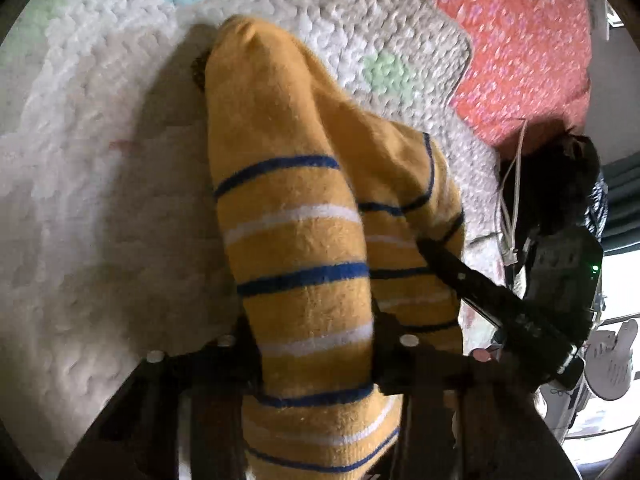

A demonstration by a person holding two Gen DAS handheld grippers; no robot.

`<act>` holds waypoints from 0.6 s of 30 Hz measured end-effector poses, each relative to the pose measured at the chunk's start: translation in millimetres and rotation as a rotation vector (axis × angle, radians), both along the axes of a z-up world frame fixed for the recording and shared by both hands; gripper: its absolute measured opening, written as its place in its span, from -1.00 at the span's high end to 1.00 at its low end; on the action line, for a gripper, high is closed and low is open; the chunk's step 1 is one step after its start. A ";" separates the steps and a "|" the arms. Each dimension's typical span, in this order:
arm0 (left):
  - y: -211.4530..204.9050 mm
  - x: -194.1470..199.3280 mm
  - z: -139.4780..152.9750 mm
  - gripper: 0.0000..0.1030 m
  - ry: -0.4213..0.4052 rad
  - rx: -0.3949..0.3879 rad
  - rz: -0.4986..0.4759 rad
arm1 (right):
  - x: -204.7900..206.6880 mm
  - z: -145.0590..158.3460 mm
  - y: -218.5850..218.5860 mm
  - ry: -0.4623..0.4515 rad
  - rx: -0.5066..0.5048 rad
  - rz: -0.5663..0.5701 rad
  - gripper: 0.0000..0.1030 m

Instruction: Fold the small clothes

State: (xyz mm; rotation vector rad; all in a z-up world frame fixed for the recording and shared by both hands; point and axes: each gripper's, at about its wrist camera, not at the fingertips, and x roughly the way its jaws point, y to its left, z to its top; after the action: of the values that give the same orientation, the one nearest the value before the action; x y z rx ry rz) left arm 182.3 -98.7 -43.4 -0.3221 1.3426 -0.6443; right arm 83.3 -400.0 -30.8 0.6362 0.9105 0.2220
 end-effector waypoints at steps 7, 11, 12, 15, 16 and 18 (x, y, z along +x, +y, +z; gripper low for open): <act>35.3 -8.5 48.1 0.14 -0.114 0.109 0.035 | 13.2 18.1 35.0 -0.046 0.017 0.056 0.48; 48.9 -2.5 22.9 -0.09 -0.078 0.299 0.092 | 23.8 -22.9 38.8 0.116 -0.192 -0.006 0.09; 56.2 -4.8 16.6 -0.09 -0.049 0.288 0.101 | 18.2 -23.2 35.2 0.106 -0.170 -0.018 0.06; 75.2 -21.1 30.9 -0.09 -0.094 0.231 0.159 | -6.0 6.9 36.3 0.012 -0.203 -0.040 0.06; 81.0 -30.4 39.3 -0.09 -0.139 0.228 0.177 | -13.7 17.6 37.9 -0.029 -0.203 -0.033 0.06; 91.0 -47.7 47.1 -0.09 -0.183 0.199 0.204 | -31.4 40.1 48.2 -0.123 -0.173 0.005 0.10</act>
State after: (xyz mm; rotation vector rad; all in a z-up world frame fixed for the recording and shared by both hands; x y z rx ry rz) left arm 134.5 -7.7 3.7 -0.2294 1.1697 -0.3572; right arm 51.9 -351.7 9.4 0.4548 0.8031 0.1822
